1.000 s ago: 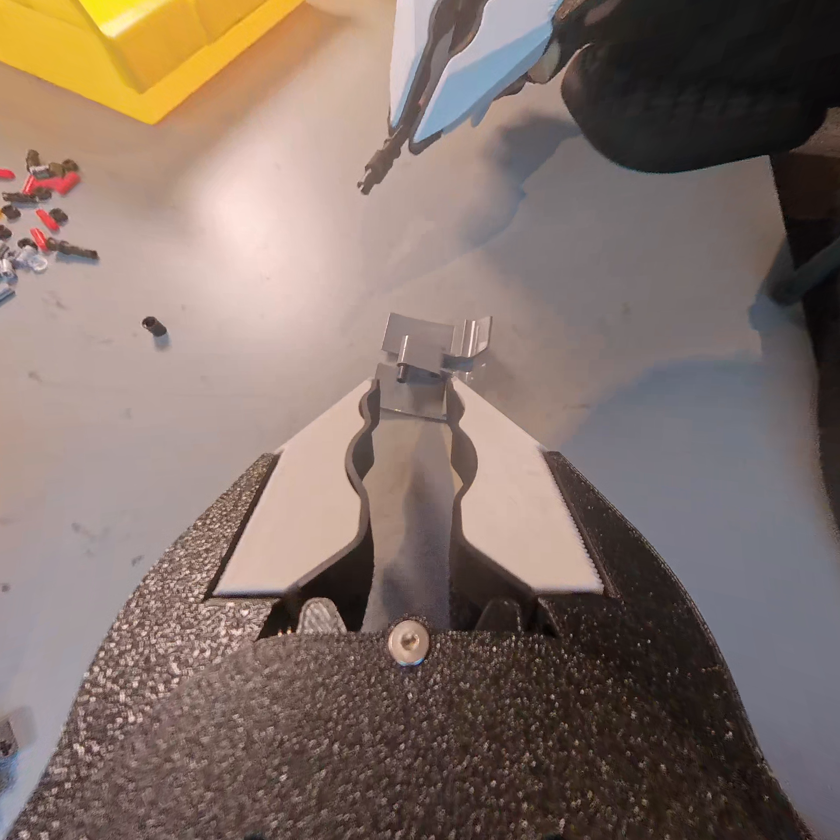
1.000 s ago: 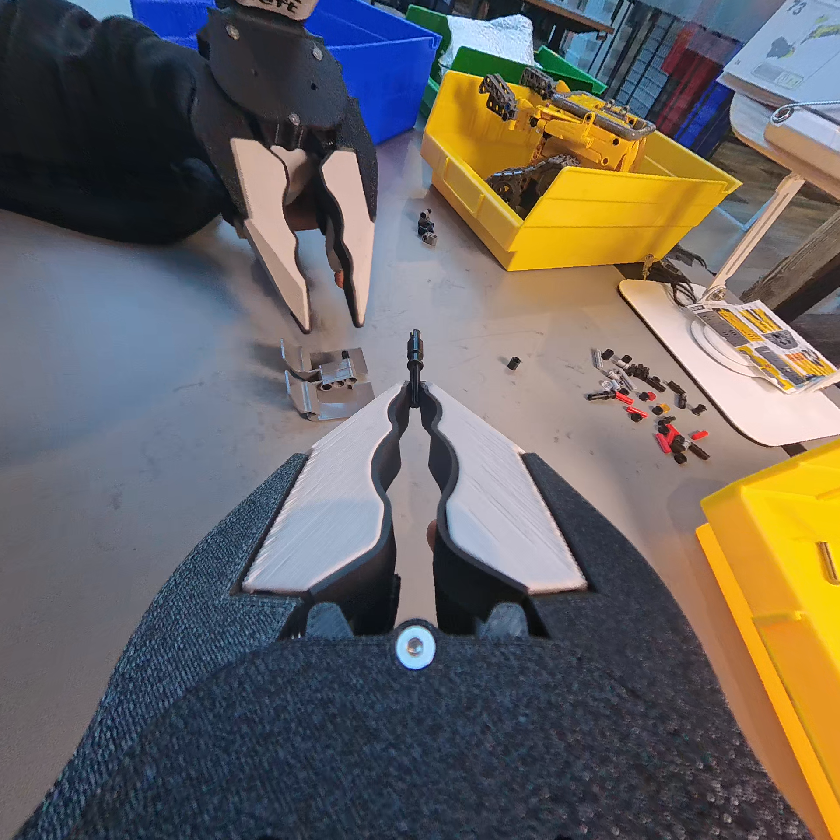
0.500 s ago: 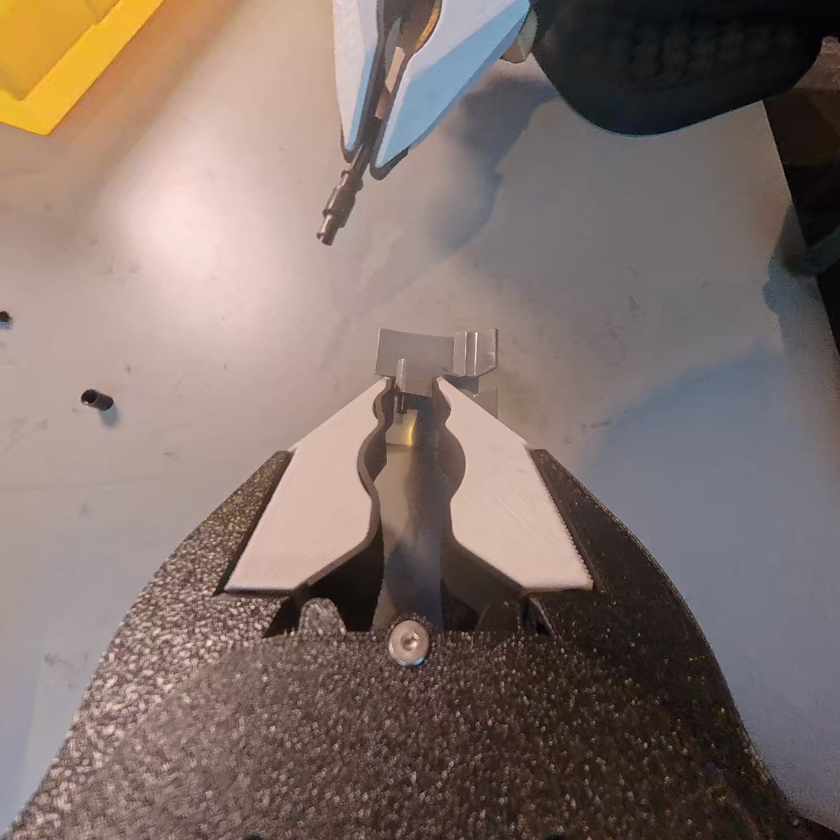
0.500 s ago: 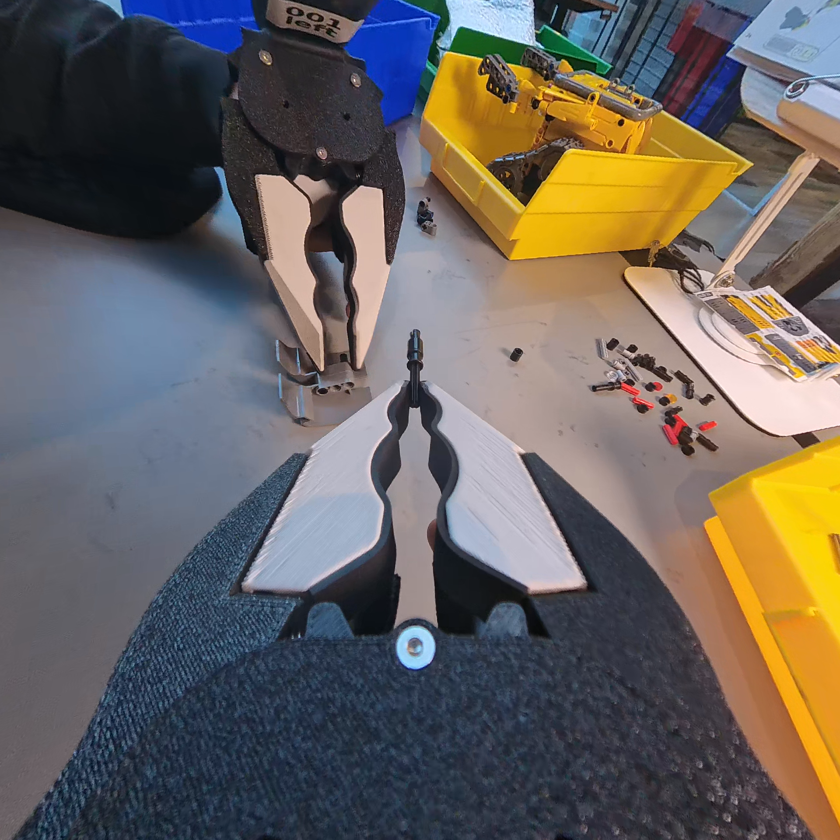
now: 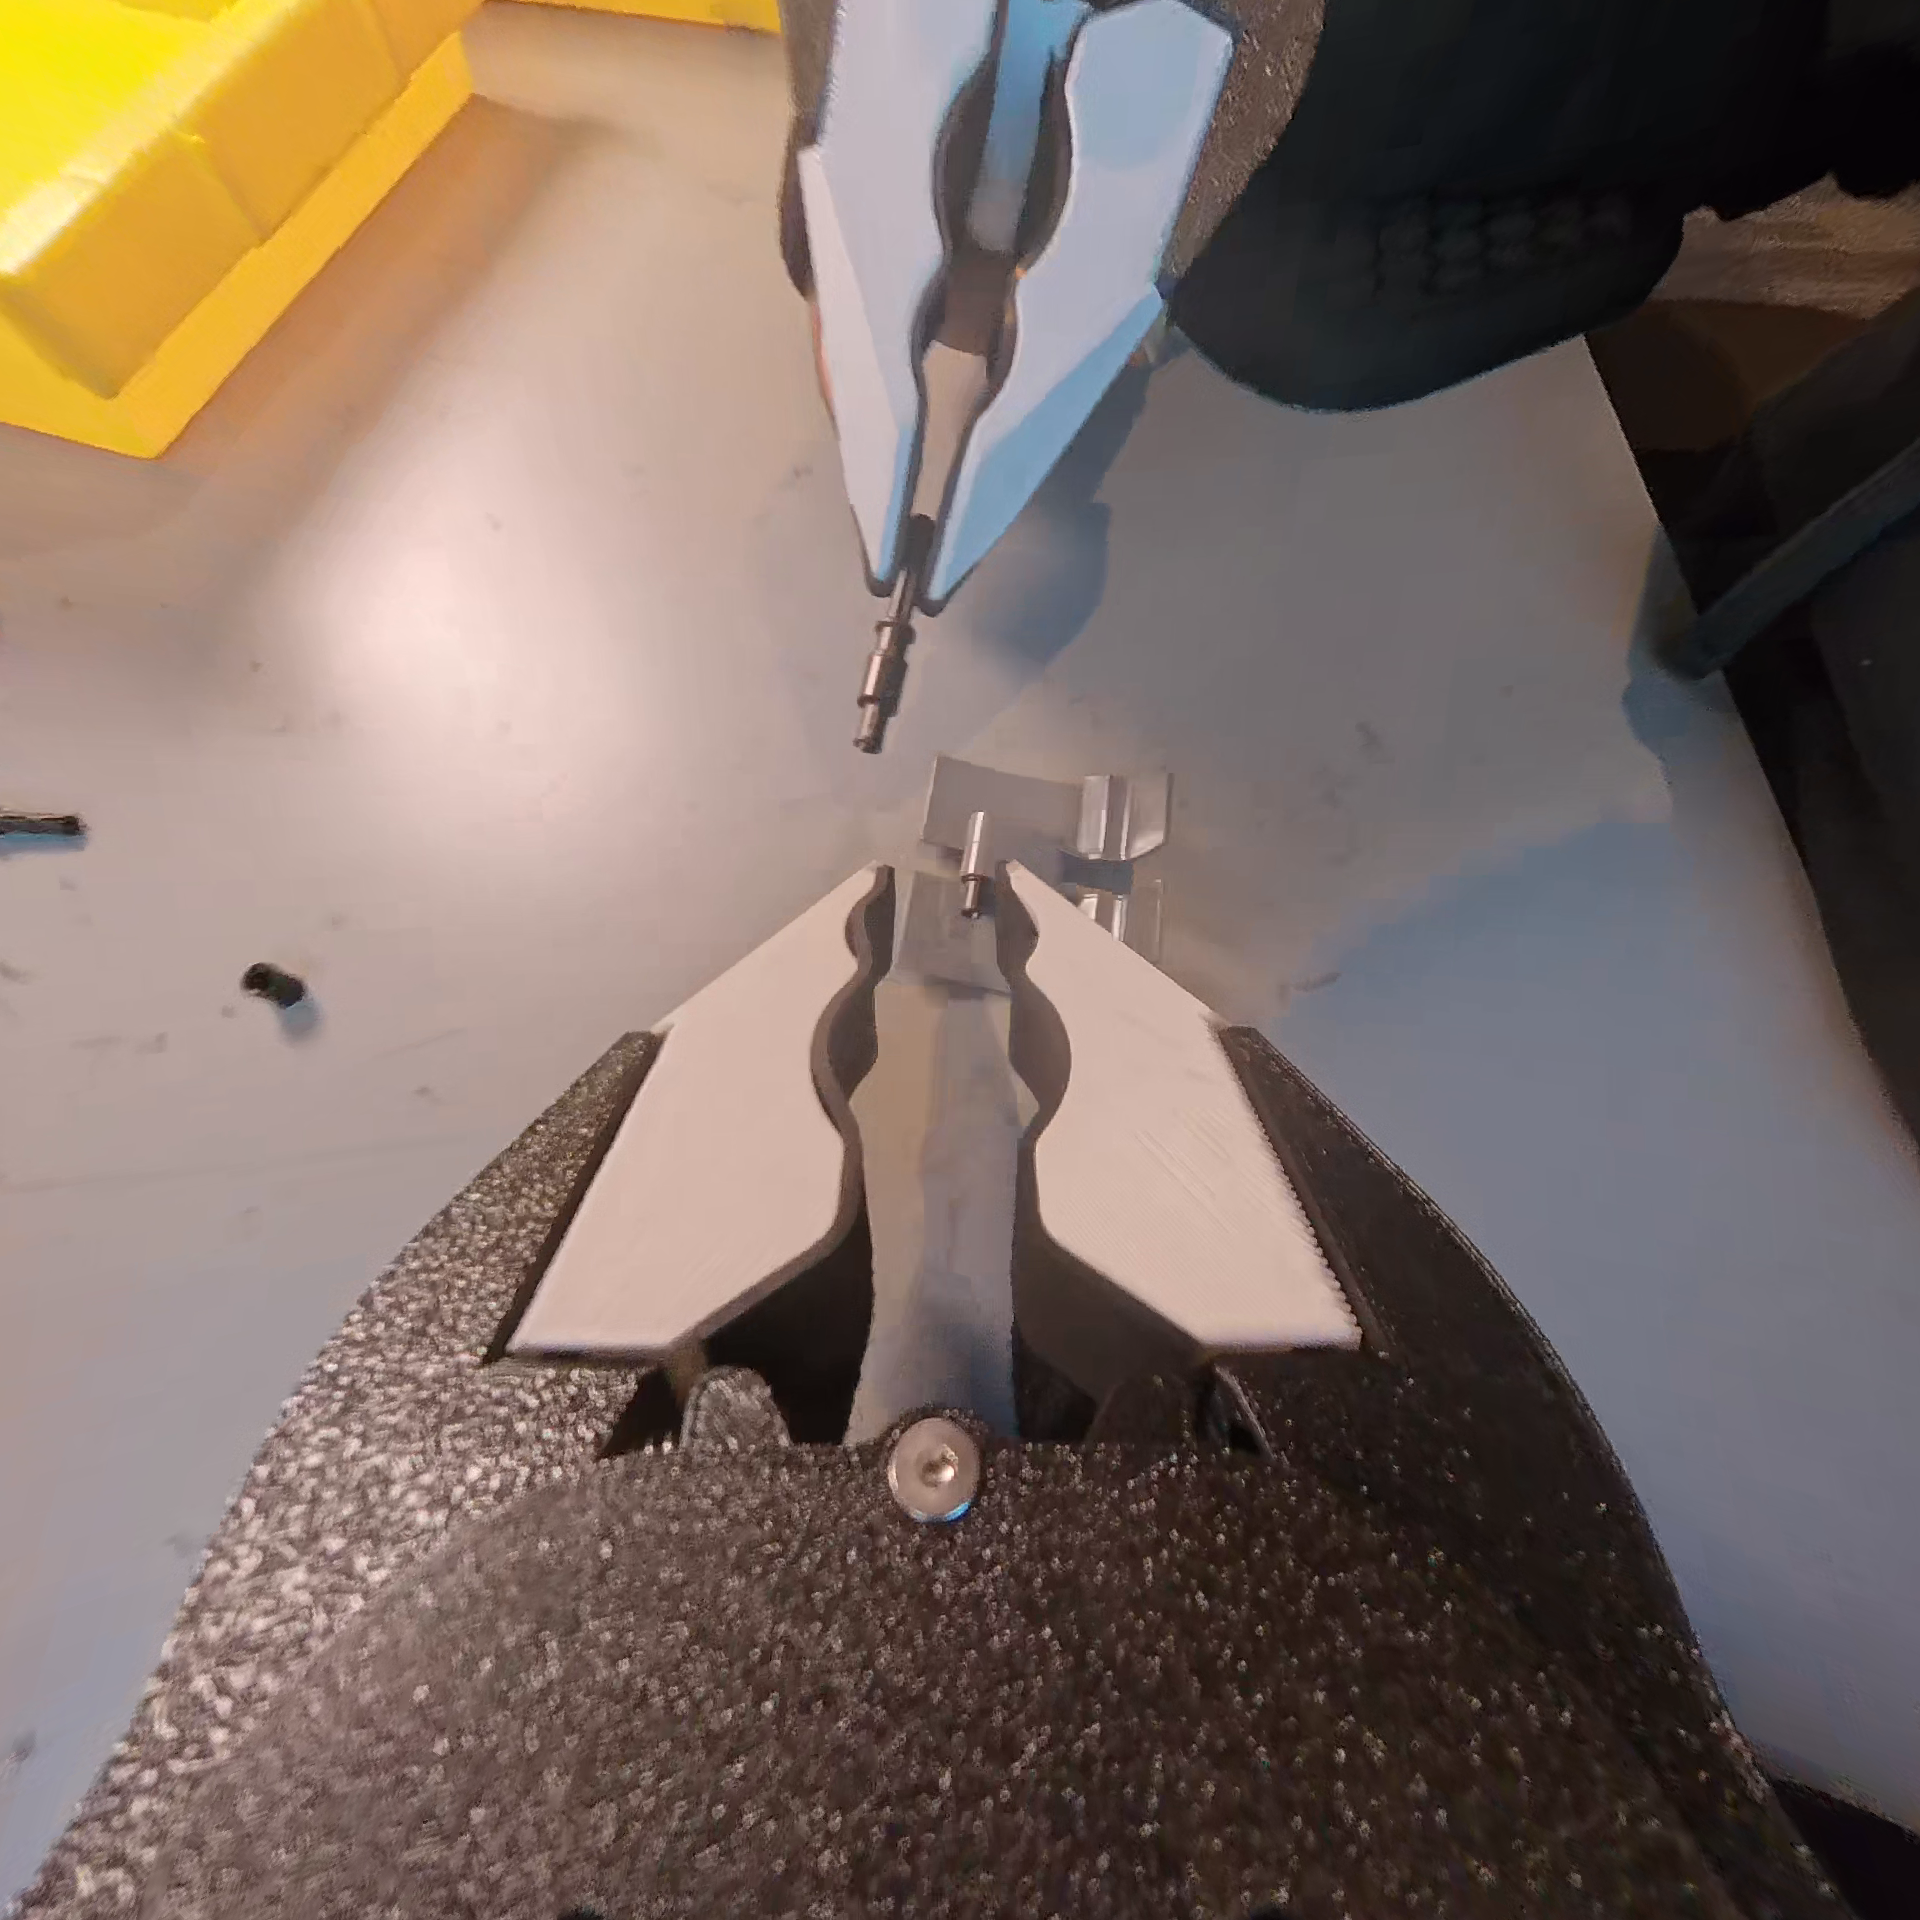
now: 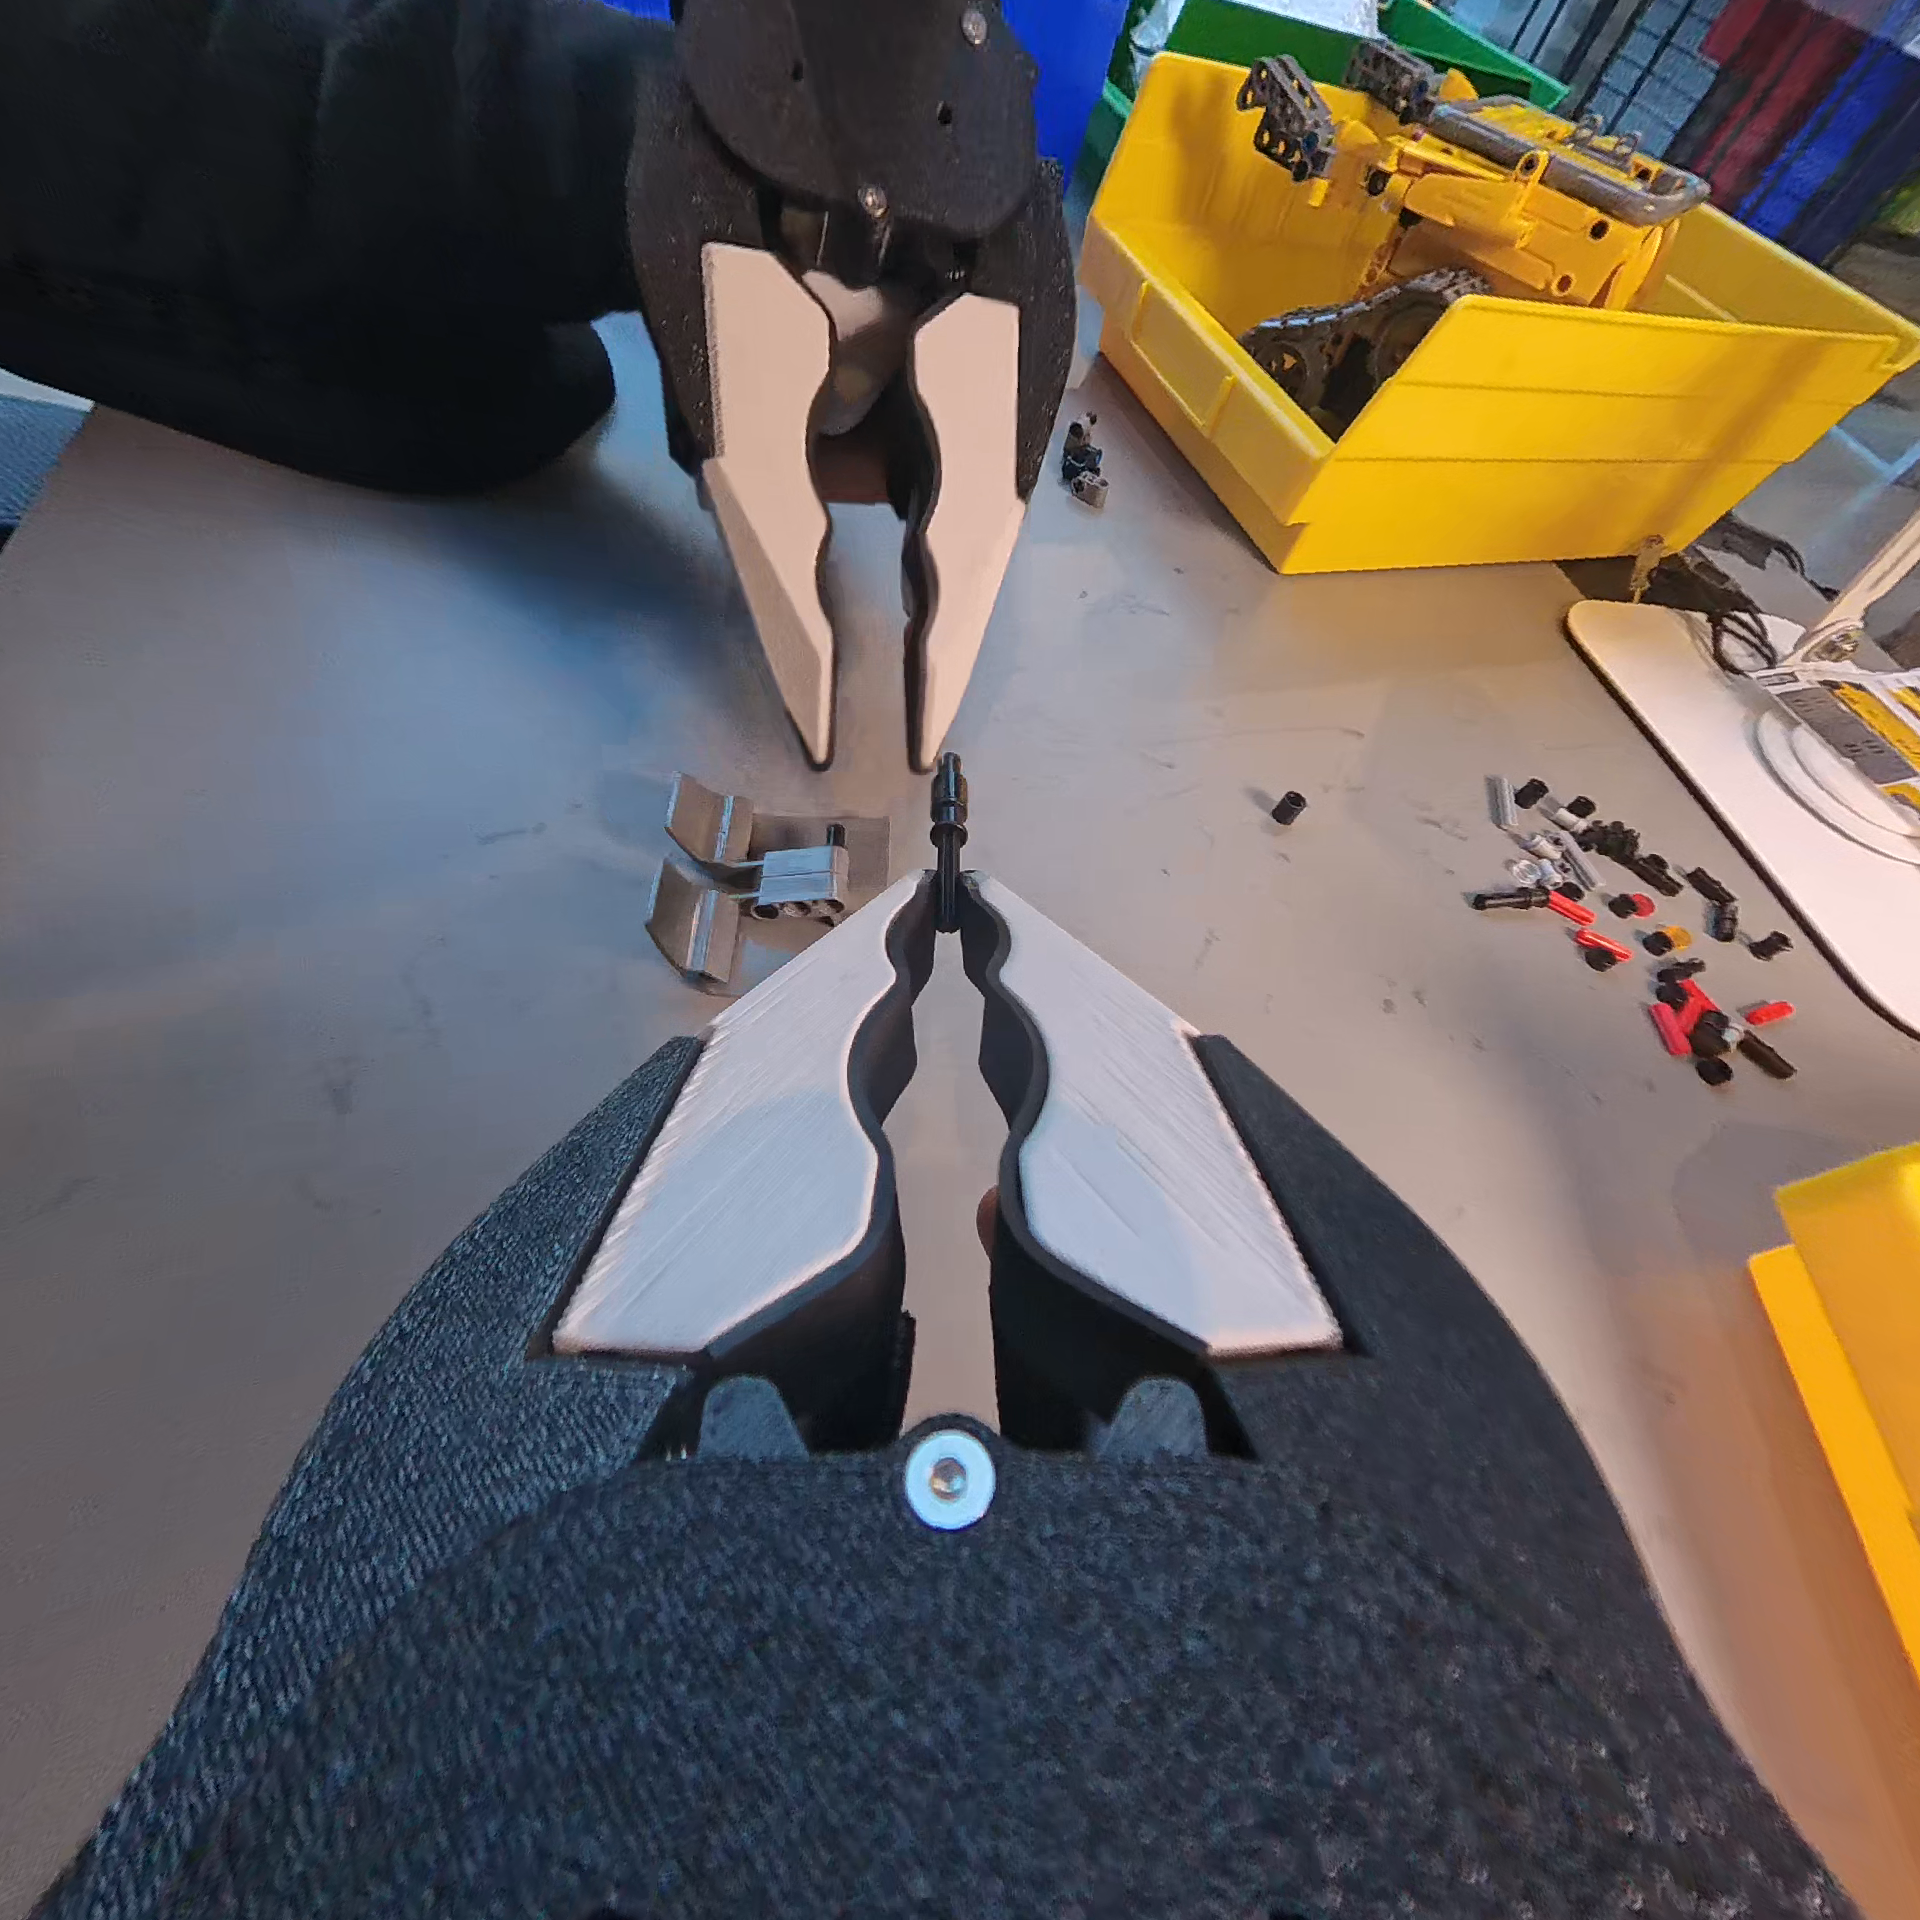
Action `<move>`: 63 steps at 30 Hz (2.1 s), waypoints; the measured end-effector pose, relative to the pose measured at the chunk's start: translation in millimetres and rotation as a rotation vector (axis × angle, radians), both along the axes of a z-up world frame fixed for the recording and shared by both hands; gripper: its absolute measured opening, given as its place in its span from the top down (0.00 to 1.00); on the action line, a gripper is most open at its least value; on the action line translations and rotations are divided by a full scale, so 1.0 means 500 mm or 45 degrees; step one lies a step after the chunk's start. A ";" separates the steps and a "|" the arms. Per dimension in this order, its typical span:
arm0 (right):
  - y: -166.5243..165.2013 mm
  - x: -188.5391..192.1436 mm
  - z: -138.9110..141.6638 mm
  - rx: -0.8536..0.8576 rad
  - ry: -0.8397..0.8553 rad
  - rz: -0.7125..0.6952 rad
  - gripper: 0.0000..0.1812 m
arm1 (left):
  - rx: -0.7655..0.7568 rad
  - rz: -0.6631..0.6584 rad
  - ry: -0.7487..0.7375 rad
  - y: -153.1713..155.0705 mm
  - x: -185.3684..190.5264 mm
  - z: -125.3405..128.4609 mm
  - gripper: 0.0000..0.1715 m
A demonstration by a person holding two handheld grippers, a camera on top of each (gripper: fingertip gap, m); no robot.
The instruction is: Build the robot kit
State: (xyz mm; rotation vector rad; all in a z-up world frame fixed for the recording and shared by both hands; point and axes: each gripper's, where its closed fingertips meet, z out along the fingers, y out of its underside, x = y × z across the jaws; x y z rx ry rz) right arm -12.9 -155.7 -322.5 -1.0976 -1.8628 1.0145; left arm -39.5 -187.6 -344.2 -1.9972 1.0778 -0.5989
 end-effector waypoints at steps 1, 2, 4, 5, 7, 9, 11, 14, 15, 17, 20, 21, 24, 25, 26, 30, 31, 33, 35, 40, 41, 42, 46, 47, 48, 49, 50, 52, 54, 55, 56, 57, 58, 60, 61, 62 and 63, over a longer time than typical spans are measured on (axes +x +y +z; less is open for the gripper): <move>-0.003 0.000 0.001 -0.003 0.006 0.005 0.98 | 0.027 0.033 -0.015 0.004 -0.008 0.010 0.89; -0.007 -0.001 0.003 -0.007 0.015 0.015 0.98 | 0.059 0.065 -0.037 0.008 -0.012 0.020 0.89; -0.017 -0.003 0.008 -0.011 0.038 0.036 0.98 | 0.116 0.099 -0.082 0.008 -0.008 0.039 0.89; -0.022 -0.004 0.009 -0.012 0.046 0.047 0.98 | 0.142 0.102 -0.089 0.006 -0.003 0.045 0.89; -0.036 -0.006 0.012 -0.020 0.060 0.073 0.98 | 0.191 0.099 -0.085 0.001 0.009 0.051 0.90; -0.047 -0.008 0.012 -0.028 0.066 0.095 0.98 | 0.206 0.071 -0.087 -0.008 0.022 0.055 0.91; -0.056 -0.010 0.012 -0.038 0.071 0.114 0.98 | 0.212 0.052 -0.091 -0.014 0.030 0.058 0.93; -0.068 -0.010 0.019 -0.071 0.095 0.142 0.98 | 0.215 0.041 -0.103 -0.018 0.034 0.059 0.95; -0.070 -0.010 0.022 -0.075 0.105 0.147 0.98 | 0.216 0.041 -0.111 -0.019 0.035 0.060 0.95; -0.073 -0.009 0.028 -0.087 0.122 0.158 0.98 | 0.221 0.038 -0.128 -0.022 0.037 0.064 0.96; -0.080 -0.005 0.038 -0.095 0.151 0.185 0.98 | 0.219 0.019 -0.163 -0.030 0.042 0.073 0.96; -0.082 -0.004 0.041 -0.101 0.160 0.190 0.98 | 0.220 0.014 -0.178 -0.031 0.043 0.076 0.96; -0.086 -0.003 0.049 -0.115 0.183 0.203 0.98 | 0.206 0.004 -0.230 -0.035 0.045 0.085 0.96; -0.087 -0.003 0.050 -0.113 0.184 0.205 0.98 | 0.201 0.001 -0.240 -0.036 0.045 0.085 0.96; -0.087 -0.003 0.050 -0.107 0.187 0.205 0.98 | 0.199 0.001 -0.247 -0.037 0.045 0.085 0.96; -0.086 -0.003 0.049 -0.095 0.185 0.204 0.98 | 0.181 -0.002 -0.269 -0.037 0.045 0.081 0.96; -0.086 -0.002 0.048 -0.094 0.182 0.204 0.98 | 0.177 -0.002 -0.271 -0.037 0.045 0.080 0.96; -0.085 -0.002 0.048 -0.091 0.183 0.204 0.98 | 0.175 -0.002 -0.272 -0.036 0.046 0.079 0.96; -0.086 -0.002 0.048 -0.093 0.184 0.205 0.98 | 0.175 -0.002 -0.275 -0.037 0.046 0.079 0.96; -0.084 -0.002 0.050 -0.100 0.189 0.201 0.98 | 0.189 0.004 -0.283 -0.035 0.045 0.084 0.96; -0.083 -0.002 0.051 -0.101 0.192 0.200 0.98 | 0.195 0.006 -0.284 -0.035 0.045 0.085 0.96; -0.084 -0.002 0.051 -0.103 0.192 0.200 0.98 | 0.198 0.006 -0.284 -0.035 0.045 0.086 0.96; -0.083 -0.002 0.051 -0.099 0.192 0.198 0.98 | 0.203 0.010 -0.282 -0.035 0.045 0.086 0.96; -0.083 -0.003 0.052 -0.099 0.195 0.196 0.98 | 0.206 0.011 -0.283 -0.034 0.045 0.087 0.96; -0.083 -0.003 0.052 -0.100 0.196 0.196 0.98 | 0.208 0.011 -0.284 -0.034 0.045 0.088 0.96; -0.083 -0.003 0.053 -0.100 0.196 0.196 0.98 | 0.209 0.011 -0.283 -0.035 0.044 0.088 0.96; -0.083 -0.003 0.053 -0.097 0.196 0.197 0.98 | 0.210 0.011 -0.282 -0.035 0.044 0.089 0.96; -0.084 -0.002 0.052 -0.092 0.195 0.198 0.98 | 0.210 0.010 -0.280 -0.035 0.044 0.088 0.96; -0.083 -0.002 0.052 -0.091 0.193 0.197 0.98 | 0.213 0.012 -0.276 -0.035 0.044 0.088 0.96; -0.082 -0.002 0.052 -0.089 0.193 0.196 0.98 | 0.215 0.012 -0.274 -0.035 0.044 0.088 0.96; -0.082 -0.002 0.052 -0.088 0.192 0.196 0.98 | 0.215 0.012 -0.273 -0.035 0.044 0.088 0.96; -0.082 -0.002 0.052 -0.085 0.192 0.195 0.98 | 0.216 0.014 -0.271 -0.034 0.043 0.088 0.96; -0.081 -0.002 0.052 -0.082 0.191 0.194 0.98 | 0.218 0.014 -0.270 -0.034 0.043 0.088 0.96; -0.080 -0.001 0.052 -0.081 0.190 0.195 0.98 | 0.216 0.012 -0.271 -0.036 0.043 0.088 0.96; -0.080 -0.001 0.052 -0.082 0.191 0.196 0.98 | 0.215 0.011 -0.272 -0.036 0.043 0.089 0.96; -0.080 -0.001 0.053 -0.083 0.191 0.195 0.98 | 0.215 0.012 -0.272 -0.036 0.043 0.089 0.96; -0.080 -0.001 0.053 -0.084 0.191 0.195 0.98 | 0.216 0.013 -0.271 -0.036 0.043 0.089 0.96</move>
